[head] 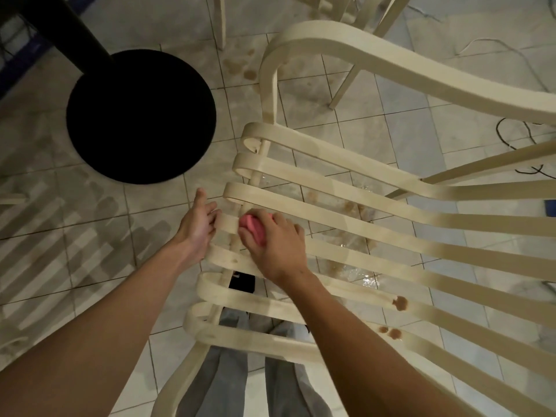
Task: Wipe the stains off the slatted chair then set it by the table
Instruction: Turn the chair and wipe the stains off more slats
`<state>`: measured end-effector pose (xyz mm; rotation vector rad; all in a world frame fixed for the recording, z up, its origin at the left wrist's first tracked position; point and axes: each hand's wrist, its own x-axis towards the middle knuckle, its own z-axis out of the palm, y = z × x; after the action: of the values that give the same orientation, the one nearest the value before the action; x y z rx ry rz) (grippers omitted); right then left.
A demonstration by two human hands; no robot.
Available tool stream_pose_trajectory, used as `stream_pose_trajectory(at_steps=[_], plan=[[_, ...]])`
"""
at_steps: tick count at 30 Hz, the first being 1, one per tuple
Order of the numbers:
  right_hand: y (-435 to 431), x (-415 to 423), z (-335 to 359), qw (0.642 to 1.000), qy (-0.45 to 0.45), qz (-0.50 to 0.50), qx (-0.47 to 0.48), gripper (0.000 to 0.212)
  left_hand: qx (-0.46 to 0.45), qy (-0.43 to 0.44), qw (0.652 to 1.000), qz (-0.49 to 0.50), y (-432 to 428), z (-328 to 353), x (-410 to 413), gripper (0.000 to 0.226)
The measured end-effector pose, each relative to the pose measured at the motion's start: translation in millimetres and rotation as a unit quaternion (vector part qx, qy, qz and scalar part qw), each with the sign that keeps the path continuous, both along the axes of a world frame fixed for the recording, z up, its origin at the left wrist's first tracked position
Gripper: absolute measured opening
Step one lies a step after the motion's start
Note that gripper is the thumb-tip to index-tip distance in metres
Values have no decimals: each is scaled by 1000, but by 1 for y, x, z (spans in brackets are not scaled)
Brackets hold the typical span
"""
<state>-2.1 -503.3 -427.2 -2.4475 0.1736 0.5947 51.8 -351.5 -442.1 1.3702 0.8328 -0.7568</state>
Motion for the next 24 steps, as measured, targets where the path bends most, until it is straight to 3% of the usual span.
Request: stream_pose_trajectory(at_steps=[8,12,16,19,24], plan=[[-147,-61,-6,994,55,-38,-83,44,202,-61,974,-81,-29,8,-3,60],[-199,-74,3,978,133,-37,-156,39,271,-179,941,-98,-54,19,-5,50],[-225,-79,11,963,178,-34,-199,37,341,-325,849,-239,-80,26,-9,51],[-228,-82,7,968,152,-43,-196,32,345,-415,748,-385,-102,26,-14,59],[-233,-89,12,984,71,-160,-37,28,338,-370,635,-588,-129,12,-18,71]])
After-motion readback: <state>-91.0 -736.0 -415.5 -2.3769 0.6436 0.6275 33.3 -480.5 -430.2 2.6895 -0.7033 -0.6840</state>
